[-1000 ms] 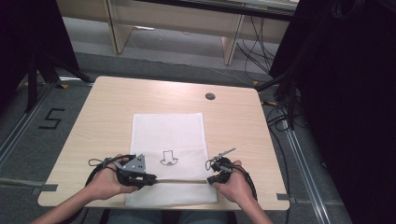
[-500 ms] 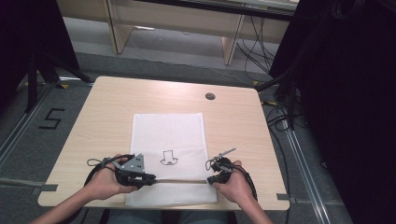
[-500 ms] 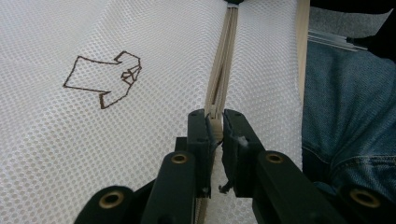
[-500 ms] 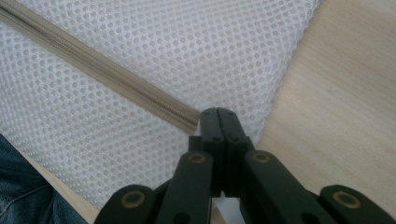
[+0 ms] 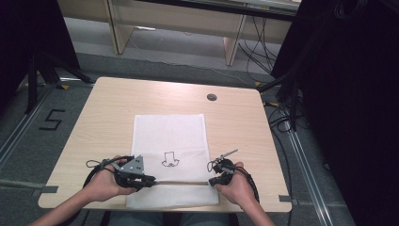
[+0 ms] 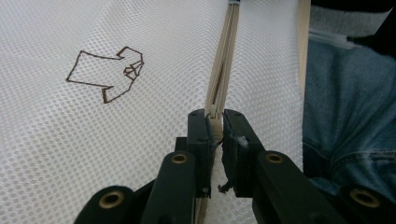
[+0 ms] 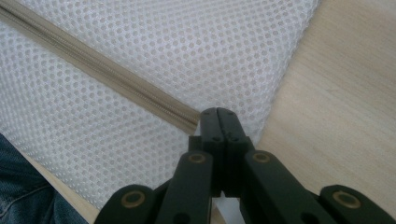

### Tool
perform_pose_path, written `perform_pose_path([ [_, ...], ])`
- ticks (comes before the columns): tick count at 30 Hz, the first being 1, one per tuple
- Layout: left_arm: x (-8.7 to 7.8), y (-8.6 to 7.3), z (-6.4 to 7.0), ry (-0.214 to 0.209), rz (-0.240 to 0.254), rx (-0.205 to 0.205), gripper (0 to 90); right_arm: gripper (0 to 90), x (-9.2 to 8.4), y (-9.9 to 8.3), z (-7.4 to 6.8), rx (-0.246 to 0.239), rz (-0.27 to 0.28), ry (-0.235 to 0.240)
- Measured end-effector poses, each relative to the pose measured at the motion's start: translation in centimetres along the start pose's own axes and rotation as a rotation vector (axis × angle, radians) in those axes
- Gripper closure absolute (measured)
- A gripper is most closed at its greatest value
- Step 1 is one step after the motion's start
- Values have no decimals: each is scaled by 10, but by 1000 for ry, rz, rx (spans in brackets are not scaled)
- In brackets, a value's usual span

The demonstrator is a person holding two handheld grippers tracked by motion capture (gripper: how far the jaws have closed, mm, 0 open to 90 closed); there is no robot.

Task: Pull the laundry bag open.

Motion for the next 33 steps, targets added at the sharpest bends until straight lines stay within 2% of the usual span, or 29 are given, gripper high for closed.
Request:
perform_pose_path([
  [3, -1, -1, -1, 1, -6, 14, 812, 900, 0, 0, 0, -6, 2, -1],
  [4, -1, -1, 0, 4, -3, 5, 813, 900, 0, 0, 0, -4, 2, 0],
  [5, -2, -2, -2, 5, -10, 18, 812, 900, 0, 0, 0, -2, 1, 5],
  [6, -2, -1, -1, 2, -3, 1, 812, 900, 1, 1, -1, 0, 11, 8],
  [8, -2, -1, -1, -2, 10, -7, 813, 900, 0, 0, 0, -4, 3, 0],
  [9, -3, -3, -2, 6, -5, 5, 813, 900, 0, 0, 0, -4, 2, 0],
  [11, -2, -3, -1, 1, 7, -11, 813, 900, 0, 0, 0, -4, 1, 7],
  [12, -3, -4, -2, 7, -9, 6, 813, 900, 0, 0, 0, -3, 2, 6],
  [13, -3, -4, -2, 7, -9, 6, 813, 900, 0, 0, 0, -3, 2, 6],
  [14, -3, -4, -1, 3, -1, -7, 813, 900, 0, 0, -1, 2, -2, 7],
  [17, -3, -4, -1, -1, 3, -10, 812, 900, 0, 0, 0, 1, -1, 0],
  [21, -3, -6, -2, 1, -9, -3, 812, 900, 0, 0, -1, 2, -2, 7],
  [22, -4, -6, -2, 0, -13, 12, 812, 900, 0, 0, 0, 0, 0, 1],
  [24, -4, -6, -2, 0, -13, 6, 813, 900, 0, 0, 0, 1, 0, 6],
  [26, -3, -6, -1, -5, -4, -4, 813, 900, 0, -1, -3, 25, -1, 8],
  [27, -3, -6, -1, -7, -8, -1, 813, 900, 0, 0, 0, -3, 5, 7],
  [28, -3, -5, 0, -10, 2, -10, 813, 900, 0, 0, -1, -1, 4, 6],
  [30, -5, -8, -2, 1, -13, 1, 812, 900, 0, 0, 0, 2, 5, 7],
  [33, -7, -10, -3, 4, -3, -21, 812, 900, 0, 0, -1, 4, 4, 10],
])
Point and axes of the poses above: each handheld gripper's, and its own axes: x roughly forward along the jaws, y roughly out of its top, z roughly to its right, the point moved 10 cm from there along x, roughly forward along the jaws, and after that the axes turned 3 degrees about x, right-handed, at the moved point
